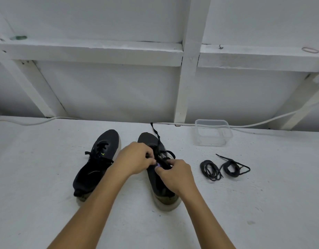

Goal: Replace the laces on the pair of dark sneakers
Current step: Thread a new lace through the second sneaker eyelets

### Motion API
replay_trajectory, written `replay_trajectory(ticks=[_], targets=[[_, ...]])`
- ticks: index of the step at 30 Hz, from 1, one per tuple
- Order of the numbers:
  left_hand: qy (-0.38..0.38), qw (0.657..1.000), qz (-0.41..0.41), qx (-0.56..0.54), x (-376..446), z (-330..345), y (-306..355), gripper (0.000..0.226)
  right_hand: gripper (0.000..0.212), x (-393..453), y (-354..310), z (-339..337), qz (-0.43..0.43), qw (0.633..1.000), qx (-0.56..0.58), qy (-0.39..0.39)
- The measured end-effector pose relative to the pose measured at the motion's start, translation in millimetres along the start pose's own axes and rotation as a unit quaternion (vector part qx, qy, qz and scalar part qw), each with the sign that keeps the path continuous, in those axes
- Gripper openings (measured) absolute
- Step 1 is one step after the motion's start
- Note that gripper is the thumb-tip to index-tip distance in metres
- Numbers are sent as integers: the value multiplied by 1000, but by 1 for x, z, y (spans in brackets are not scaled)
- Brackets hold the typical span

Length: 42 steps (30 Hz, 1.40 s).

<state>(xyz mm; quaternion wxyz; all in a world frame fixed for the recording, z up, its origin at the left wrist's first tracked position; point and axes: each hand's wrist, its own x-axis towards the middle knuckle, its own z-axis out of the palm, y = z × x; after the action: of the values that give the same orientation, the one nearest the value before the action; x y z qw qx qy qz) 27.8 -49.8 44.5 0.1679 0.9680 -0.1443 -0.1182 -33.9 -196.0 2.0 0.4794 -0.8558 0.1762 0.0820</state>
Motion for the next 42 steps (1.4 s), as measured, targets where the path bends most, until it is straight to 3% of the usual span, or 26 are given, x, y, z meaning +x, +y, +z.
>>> replay_trajectory(ticks=[2, 4, 5, 7, 8, 9, 10, 11, 13, 14, 15, 16, 19, 21, 23, 25, 30, 33, 36, 38, 40, 42], targets=[[-32, 999, 20, -39, 3, -7, -5, 12, 16, -1, 1, 0, 1, 1000, 4, 1], [-64, 961, 47, -265, 0, -22, -13, 15, 12, -2, 2, -1, 5, 1000, 15, 1], [-56, 913, 66, -400, -4, -30, -18, 15, 10, -2, 2, -1, 5, 1000, 20, -1], [-23, 777, 79, -624, -7, -41, -28, 12, 10, -3, 2, -1, 4, 1000, 27, -7], [-18, 712, 74, -698, -7, -42, -31, 13, 10, -3, 3, -1, 4, 1000, 29, -7], [-21, 673, 63, -736, -6, -40, -31, 14, 10, -3, 2, -1, 4, 1000, 29, -7], [-26, 672, 44, -739, -5, -35, -28, 17, 10, -3, 2, -1, 4, 1000, 28, -7], [-24, 713, 20, -701, -5, -28, -24, 22, 10, -2, 2, -1, 5, 1000, 27, -7], [12, 880, -26, -475, -2, -12, -17, 31, 12, -2, 2, -1, 5, 1000, 25, -4], [33, 945, -36, -323, -1, -4, -17, 32, 13, -1, 3, -1, 5, 1000, 23, -3], [37, 980, -36, -193, -1, 1, -17, 29, 13, -1, 3, -1, 3, 1000, 20, -1], [16, 993, -32, -114, -2, 4, -16, 26, 14, 0, 3, -1, 1, 1000, 17, 0], [-56, 994, -7, -91, -2, 2, -15, 17, 16, 1, 3, 0, -1, 1000, 14, -1], [-57, 969, 31, -238, -5, -6, -14, 18, 15, 1, 4, 0, 1, 1000, 14, 2], [-32, 923, 49, -380, -8, -16, -12, 24, 16, 0, 4, 0, 0, 1000, 14, 3], [-25, 895, 49, -443, -10, -21, -10, 27, 18, -1, 4, 0, 3, 1000, 16, 5], [-26, 877, -1, -480, -4, -19, 2, 30, 15, 0, 2, -4, -13, 1000, 5, -11], [-61, 880, 26, -471, 2, -26, 6, 36, 29, 7, -7, -10, -81, 997, -9, -3], [-66, 878, 38, -473, 13, -30, 6, 43, 17, 21, -15, -20, -140, 990, -28, -10], [-57, 853, 16, -519, 23, -27, 3, 47, 12, 30, -19, -26, -126, 991, 0, -41], [-28, 831, -23, -555, 31, -20, 1, 39, 17, 35, -20, -30, -114, 992, 42, -42], [41, 815, -69, -574, 36, -11, -1, 15, 25, 37, -17, -33, -89, 989, 113, -38]])
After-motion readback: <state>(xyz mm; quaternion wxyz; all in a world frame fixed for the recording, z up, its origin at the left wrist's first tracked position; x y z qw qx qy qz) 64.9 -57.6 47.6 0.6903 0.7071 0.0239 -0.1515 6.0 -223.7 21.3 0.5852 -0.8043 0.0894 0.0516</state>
